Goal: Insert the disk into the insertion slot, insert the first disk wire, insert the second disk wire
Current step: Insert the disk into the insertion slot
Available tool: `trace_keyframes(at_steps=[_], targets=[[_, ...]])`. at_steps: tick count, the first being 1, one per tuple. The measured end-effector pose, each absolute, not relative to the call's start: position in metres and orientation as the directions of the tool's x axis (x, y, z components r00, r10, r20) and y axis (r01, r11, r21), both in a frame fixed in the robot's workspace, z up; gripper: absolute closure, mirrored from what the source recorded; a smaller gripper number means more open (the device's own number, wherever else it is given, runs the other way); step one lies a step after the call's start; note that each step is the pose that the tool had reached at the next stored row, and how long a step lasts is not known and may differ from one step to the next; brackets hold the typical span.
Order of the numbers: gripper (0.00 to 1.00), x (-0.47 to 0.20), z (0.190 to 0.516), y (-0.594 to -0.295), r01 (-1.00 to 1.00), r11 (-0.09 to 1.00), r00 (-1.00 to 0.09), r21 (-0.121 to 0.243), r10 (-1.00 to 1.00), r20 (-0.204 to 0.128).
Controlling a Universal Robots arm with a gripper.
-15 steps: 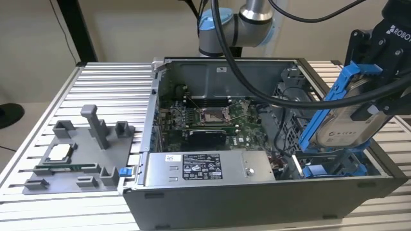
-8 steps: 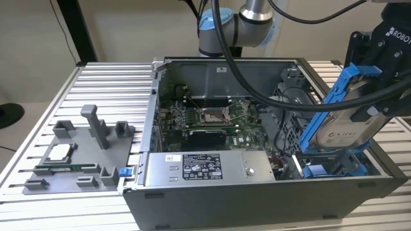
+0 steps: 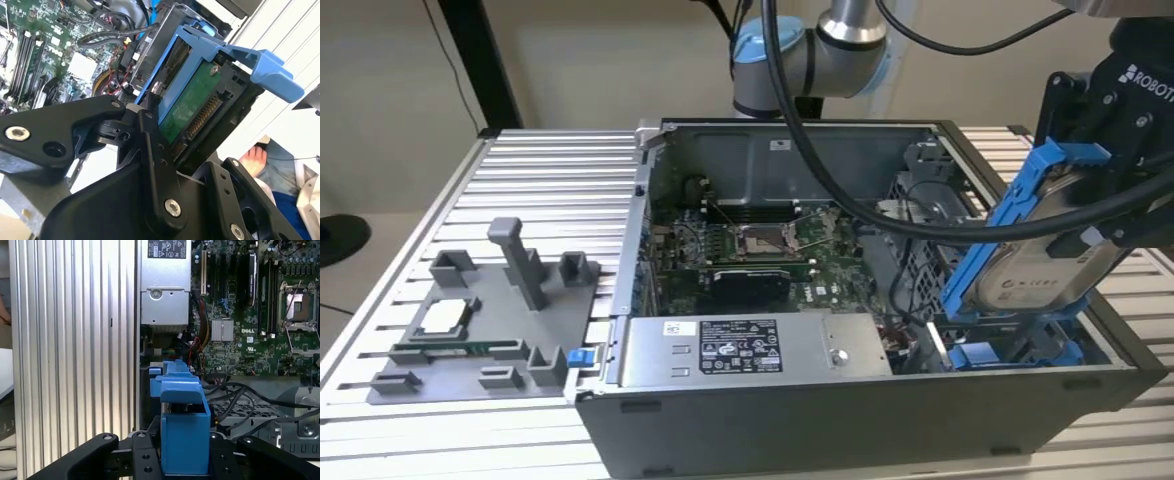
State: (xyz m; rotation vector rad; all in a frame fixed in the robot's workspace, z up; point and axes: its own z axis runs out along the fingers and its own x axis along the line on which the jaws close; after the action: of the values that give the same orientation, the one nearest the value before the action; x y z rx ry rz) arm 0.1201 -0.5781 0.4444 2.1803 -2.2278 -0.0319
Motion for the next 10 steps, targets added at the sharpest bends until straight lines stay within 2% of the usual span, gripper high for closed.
trace_keyframes(at_steps=[10], targets=[[1.00, 0.127, 0.433, -0.579, -0.999, 0.023, -0.024, 0.032, -1.000, -0.010]])
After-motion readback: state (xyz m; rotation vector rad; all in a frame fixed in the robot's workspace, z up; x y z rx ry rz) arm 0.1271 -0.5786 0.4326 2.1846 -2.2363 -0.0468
